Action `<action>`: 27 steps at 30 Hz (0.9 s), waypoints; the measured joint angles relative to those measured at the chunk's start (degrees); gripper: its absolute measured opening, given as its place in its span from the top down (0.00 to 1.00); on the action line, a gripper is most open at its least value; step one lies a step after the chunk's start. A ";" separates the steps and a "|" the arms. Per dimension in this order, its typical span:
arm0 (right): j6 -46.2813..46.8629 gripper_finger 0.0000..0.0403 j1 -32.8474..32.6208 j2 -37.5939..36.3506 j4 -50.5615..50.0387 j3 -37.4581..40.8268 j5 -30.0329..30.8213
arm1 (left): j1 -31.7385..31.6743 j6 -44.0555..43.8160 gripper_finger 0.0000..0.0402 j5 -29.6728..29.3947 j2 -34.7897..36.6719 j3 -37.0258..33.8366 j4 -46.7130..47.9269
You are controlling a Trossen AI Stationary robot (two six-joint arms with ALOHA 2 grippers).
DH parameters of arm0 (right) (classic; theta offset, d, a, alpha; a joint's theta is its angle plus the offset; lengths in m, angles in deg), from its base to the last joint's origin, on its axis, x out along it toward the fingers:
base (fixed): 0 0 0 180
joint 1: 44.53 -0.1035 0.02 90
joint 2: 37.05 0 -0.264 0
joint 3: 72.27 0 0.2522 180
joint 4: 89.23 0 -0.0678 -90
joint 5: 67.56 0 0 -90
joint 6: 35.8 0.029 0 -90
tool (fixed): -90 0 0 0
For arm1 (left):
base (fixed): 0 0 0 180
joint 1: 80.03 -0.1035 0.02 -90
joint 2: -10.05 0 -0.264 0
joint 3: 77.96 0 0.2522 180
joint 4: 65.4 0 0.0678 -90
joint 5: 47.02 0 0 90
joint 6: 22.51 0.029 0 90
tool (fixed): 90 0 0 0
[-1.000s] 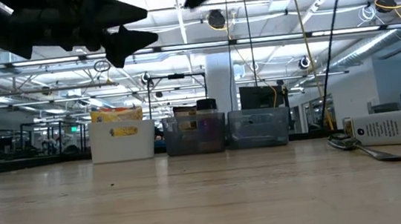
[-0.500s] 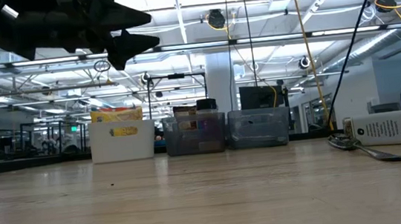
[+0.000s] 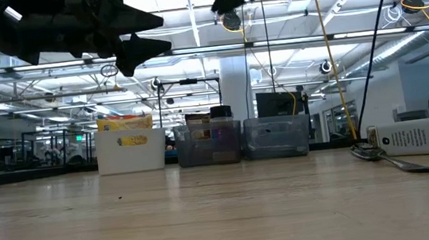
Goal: Pick & Place Food Item
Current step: Put the white seasoning bottle into the left black bin
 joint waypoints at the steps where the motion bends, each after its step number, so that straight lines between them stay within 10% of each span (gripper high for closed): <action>1: 0.07 0.48 -0.17 -0.89 3.12 3.77 -1.06 | 0.05 -0.28 0.32 -0.01 0.00 0.02 0.00; 16: 5.36 0.51 -0.96 -30.22 73.60 68.63 -1.88 | 0.92 1.65 0.32 -0.42 0.00 0.02 0.05; 27: 4.26 0.52 0.03 -37.81 42.15 57.84 8.44 | 0.84 2.63 0.32 -0.63 0.00 0.02 -1.41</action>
